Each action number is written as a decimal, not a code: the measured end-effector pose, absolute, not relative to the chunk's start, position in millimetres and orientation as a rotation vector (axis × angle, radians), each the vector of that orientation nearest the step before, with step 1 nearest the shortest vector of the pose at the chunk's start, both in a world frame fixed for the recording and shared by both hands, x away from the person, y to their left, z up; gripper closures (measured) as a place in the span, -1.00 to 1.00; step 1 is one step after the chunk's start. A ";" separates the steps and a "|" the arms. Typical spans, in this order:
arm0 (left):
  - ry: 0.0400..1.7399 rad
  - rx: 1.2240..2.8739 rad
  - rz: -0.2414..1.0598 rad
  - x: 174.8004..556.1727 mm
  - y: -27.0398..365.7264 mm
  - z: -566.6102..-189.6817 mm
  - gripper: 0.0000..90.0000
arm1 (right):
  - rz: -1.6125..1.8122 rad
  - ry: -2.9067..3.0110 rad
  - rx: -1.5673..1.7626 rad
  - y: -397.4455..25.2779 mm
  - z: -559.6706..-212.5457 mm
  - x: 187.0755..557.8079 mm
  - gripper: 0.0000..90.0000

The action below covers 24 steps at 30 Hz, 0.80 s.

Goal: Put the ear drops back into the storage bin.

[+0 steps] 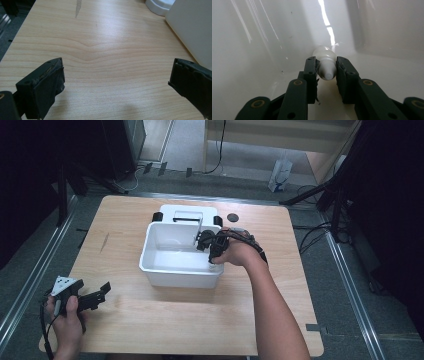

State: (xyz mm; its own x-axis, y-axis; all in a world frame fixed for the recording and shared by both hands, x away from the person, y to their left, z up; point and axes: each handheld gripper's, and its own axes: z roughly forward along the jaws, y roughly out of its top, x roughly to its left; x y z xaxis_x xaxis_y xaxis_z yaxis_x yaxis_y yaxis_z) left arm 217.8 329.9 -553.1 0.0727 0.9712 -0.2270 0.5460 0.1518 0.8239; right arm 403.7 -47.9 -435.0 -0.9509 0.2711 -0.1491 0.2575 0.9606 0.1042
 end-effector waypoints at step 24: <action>1.585 1.503 0.631 218.7 329.4 -553.4 -0.99 | 0.269 2.881 0.506 -53.2 -408.5 396.0 -0.29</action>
State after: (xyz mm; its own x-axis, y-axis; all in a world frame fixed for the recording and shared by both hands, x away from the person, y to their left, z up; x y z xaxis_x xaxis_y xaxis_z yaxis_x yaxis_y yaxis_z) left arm 218.7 329.4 -553.4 0.0731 0.9705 -0.2299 0.5471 0.1537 0.8228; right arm 396.0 -53.2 -408.5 -0.9204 0.3530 -0.1682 0.3158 0.9247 0.2125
